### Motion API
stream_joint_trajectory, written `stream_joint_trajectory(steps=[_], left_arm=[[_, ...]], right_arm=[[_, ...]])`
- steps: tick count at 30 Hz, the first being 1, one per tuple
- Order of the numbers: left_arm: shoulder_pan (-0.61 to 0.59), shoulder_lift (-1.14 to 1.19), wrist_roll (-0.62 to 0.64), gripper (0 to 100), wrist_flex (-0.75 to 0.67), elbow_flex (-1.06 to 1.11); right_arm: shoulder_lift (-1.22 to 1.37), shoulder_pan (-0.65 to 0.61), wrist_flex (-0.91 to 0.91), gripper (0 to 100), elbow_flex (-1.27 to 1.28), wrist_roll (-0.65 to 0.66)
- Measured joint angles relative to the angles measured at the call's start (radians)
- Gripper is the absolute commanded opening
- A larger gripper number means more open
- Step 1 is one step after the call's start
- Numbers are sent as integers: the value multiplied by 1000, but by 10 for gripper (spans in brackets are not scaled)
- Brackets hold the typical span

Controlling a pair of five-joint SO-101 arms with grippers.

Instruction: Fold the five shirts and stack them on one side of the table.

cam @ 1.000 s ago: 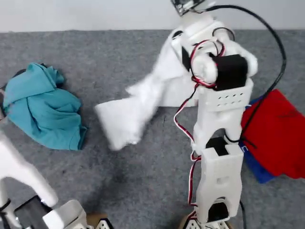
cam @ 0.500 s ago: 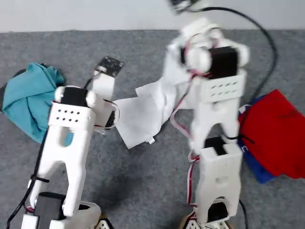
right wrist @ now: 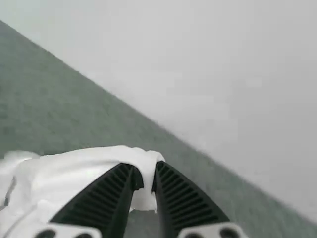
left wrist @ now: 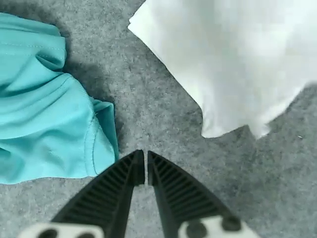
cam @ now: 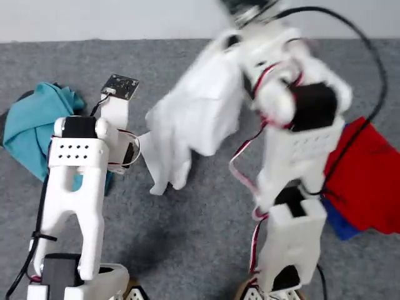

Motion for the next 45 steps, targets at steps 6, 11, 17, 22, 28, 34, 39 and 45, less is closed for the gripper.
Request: stream_joint_trajectory(steps=[6, 11, 17, 22, 28, 34, 39, 45], left_arm=[[167, 0, 0, 14, 3, 5], [451, 0, 0, 15, -46, 94], [615, 0, -3, 15, -327, 288], [601, 2, 0, 15, -532, 381], [572, 138, 0, 15, -687, 371], [539, 359, 0, 15, -657, 222], [531, 483, 0, 15, -606, 81], [529, 503, 0, 15, -598, 43]], right_arm=[[141, 144, 14, 10, 0, 0], [222, 157, 21, 10, 0, 0], [235, 155, 23, 10, 0, 0], [235, 157, 23, 10, 0, 0], [235, 157, 25, 10, 0, 0], [241, 155, 25, 10, 3, 0], [244, 155, 25, 10, 5, 0], [244, 155, 25, 10, 6, 0]])
